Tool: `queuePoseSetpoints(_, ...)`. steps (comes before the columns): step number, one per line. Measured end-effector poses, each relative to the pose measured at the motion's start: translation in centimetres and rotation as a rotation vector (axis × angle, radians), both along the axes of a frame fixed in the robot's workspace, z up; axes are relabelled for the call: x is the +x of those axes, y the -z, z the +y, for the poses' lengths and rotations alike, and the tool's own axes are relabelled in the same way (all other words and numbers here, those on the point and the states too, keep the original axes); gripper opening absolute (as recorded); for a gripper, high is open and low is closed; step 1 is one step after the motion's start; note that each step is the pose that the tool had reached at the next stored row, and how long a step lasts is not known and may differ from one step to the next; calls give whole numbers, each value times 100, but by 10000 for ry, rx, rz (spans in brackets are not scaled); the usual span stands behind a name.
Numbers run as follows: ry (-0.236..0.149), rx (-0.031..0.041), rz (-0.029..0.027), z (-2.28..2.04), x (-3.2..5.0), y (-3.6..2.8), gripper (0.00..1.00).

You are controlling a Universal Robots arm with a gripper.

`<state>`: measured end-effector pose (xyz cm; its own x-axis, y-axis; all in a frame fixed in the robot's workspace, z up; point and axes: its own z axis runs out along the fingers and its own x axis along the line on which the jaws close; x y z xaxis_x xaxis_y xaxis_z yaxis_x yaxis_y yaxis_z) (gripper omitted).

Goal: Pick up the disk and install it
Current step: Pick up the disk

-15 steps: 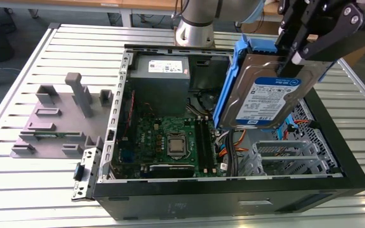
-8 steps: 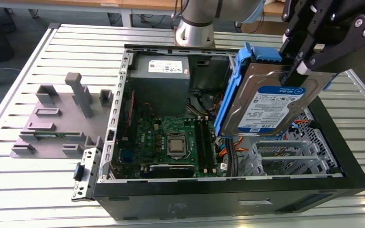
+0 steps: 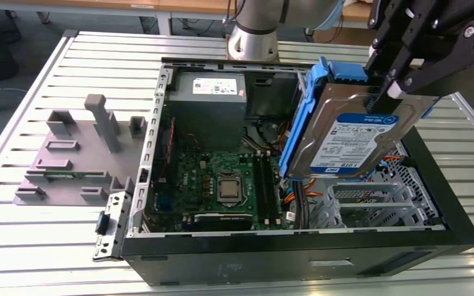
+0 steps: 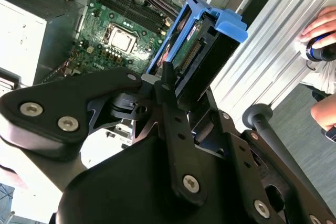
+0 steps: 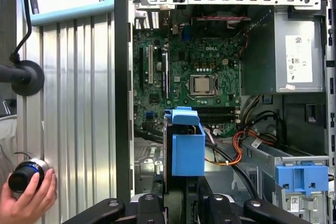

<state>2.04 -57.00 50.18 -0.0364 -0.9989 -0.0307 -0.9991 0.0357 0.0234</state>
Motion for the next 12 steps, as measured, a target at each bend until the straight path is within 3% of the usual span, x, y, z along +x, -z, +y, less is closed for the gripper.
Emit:
queuePoseSetpoints(2,2,0,2,0,51,1,35)
queuePoseSetpoints(12,1,-1,44,0,500,13,35)
